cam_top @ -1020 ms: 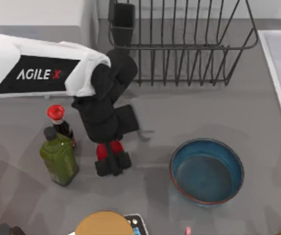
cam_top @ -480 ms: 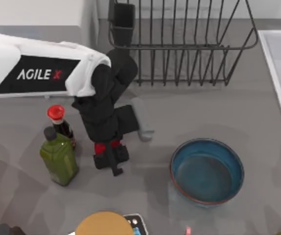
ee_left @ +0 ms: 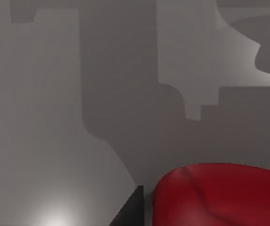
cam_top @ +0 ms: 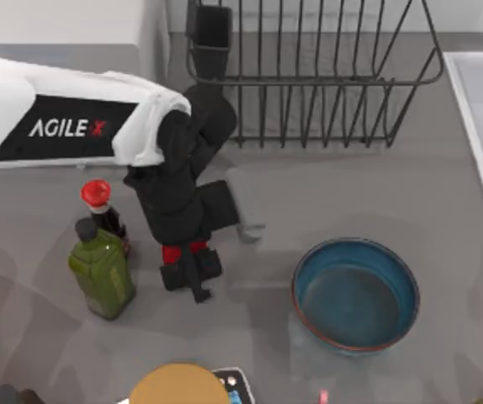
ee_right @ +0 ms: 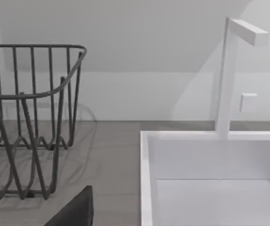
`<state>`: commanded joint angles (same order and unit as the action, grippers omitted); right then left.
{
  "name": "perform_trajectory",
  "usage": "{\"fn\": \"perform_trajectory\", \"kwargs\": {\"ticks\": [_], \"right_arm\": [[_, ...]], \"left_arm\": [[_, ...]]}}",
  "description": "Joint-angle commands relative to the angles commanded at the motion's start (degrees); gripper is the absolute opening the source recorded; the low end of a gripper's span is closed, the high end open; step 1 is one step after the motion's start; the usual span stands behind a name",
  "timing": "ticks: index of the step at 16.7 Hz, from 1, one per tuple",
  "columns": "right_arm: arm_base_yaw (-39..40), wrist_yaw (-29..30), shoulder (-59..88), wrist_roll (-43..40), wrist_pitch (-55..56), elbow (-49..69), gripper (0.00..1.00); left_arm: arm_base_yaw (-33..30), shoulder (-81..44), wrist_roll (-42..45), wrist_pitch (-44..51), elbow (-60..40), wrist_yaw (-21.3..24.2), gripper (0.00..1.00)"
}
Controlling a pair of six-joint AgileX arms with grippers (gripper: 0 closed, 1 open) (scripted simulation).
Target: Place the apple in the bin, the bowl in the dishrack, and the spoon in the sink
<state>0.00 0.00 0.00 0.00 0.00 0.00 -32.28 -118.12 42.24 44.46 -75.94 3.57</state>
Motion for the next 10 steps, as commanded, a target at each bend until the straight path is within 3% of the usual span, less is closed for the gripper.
{"fn": "perform_trajectory", "kwargs": {"ticks": [4,10], "right_arm": [[0.0,0.0,0.0,0.0,0.0,0.0,1.0],[0.0,0.0,0.0,0.0,0.0,0.0,1.0]], "left_arm": [[0.01,1.63,-0.04,3.75,-3.48,-0.01,0.0],[-0.28,5.89,-0.02,18.44,-12.4,-0.02,0.0]]}}
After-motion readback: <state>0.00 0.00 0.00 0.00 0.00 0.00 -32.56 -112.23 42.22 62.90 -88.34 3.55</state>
